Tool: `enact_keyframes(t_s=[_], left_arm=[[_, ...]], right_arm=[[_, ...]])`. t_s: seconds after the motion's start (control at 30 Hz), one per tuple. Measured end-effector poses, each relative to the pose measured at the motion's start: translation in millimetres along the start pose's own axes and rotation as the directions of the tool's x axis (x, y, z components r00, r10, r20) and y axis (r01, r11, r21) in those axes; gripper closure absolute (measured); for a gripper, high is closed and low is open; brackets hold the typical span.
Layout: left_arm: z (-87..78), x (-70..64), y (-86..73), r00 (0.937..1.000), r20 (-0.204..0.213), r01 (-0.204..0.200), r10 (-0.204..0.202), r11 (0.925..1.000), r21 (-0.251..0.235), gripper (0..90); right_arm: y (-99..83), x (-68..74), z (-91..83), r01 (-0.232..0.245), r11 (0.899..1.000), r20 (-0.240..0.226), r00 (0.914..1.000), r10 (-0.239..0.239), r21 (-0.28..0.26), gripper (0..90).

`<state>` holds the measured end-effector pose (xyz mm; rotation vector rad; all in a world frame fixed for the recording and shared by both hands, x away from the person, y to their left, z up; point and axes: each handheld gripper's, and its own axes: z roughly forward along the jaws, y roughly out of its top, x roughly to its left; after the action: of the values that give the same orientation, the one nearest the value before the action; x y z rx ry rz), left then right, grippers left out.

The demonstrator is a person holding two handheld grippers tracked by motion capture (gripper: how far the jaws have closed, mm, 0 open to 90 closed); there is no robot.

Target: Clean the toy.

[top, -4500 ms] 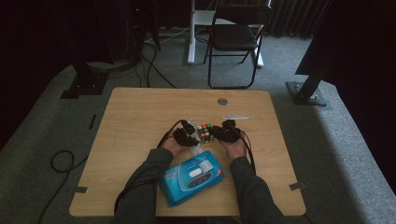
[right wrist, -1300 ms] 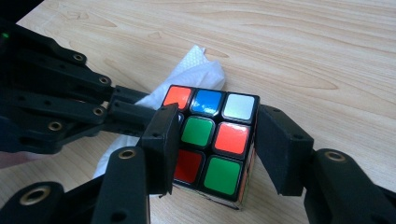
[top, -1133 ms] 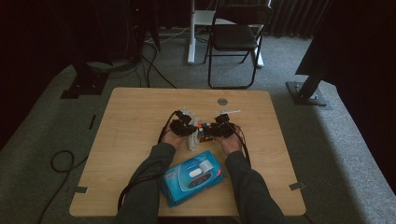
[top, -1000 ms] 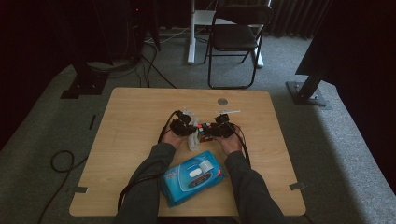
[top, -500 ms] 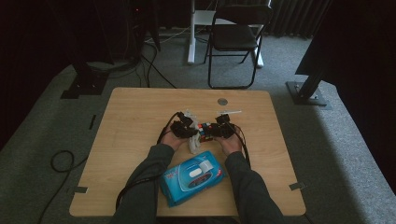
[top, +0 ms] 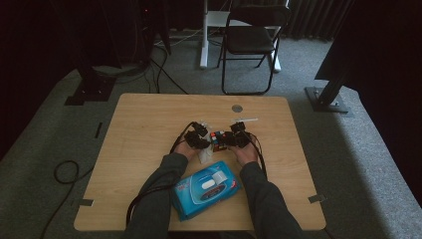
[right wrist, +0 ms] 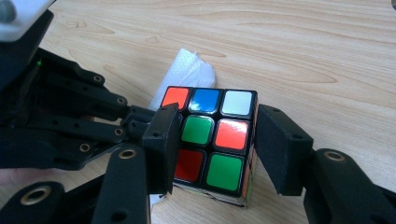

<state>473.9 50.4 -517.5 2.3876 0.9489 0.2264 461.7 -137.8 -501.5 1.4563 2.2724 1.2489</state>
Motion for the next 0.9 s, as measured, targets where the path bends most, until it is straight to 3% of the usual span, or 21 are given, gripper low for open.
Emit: enact_keyframes(t_s=[0.13, 0.2, 0.27, 0.4, 0.5, 0.6, 0.8, 0.9], left_arm=[[-8.0, -5.2, -2.5, 0.9971, 0.075, -0.013, 0.012, 0.9999, 0.006, 86.4], [-13.2, -8.6, -2.5, 0.9953, 0.092, -0.029, 0.03, 0.9995, -0.006, 86.5], [-18.2, -10.0, -2.3, 0.9941, 0.1, -0.038, 0.04, 0.999, -0.024, 86.5], [-31.2, -8.1, -1.3, 0.993, 0.116, -0.014, 0.024, 0.9967, -0.08, 86.5], [-33.0, -10.0, -1.4, 0.9918, 0.123, -0.022, 0.033, 0.9961, -0.085, 86.6], [-28.3, -13.1, -4.4, 0.9897, 0.133, -0.044, 0.053, 0.9966, -0.07, 86.7], [-9.0, -14.7, -6.0, 0.988, 0.133, -0.081, 0.079, 0.9966, 0.014, 86.6], [-5.4, -11.4, -5.6, 0.9871, 0.14, -0.081, 0.077, 0.9964, 0.024, 86.4]], right_arm=[[-0.5, -0.3, 0.1, -0.002, 1.0, -0.002, 1.0, 0.002, -0.004, 50.6], [-0.8, -0.5, 0.3, -0.007, 1.0, -0.004, 1.0, 0.007, -0.006, 50.8], [-0.9, -0.4, 0.3, -0.01, 1.0, -0.003, 0.9999, 0.01, -0.008, 50.9], [-1.3, -0.3, 0.3, -0.011, 1.0, -0.003, 0.9999, 0.011, -0.01, 50.9], [-1.4, -0.6, 0.3, -0.011, 1.0, -0.004, 0.9999, 0.011, -0.011, 50.9], [-1.7, -0.5, 0.3, -0.016, 1.0, -0.004, 0.9999, 0.016, -0.011, 50.9], [-1.7, -0.3, 0.3, -0.016, 1.0, -0.002, 0.9999, 0.016, -0.011, 50.9], [-1.7, -0.4, 0.3, -0.019, 1.0, -0.002, 0.9998, 0.019, -0.012, 51.0]])
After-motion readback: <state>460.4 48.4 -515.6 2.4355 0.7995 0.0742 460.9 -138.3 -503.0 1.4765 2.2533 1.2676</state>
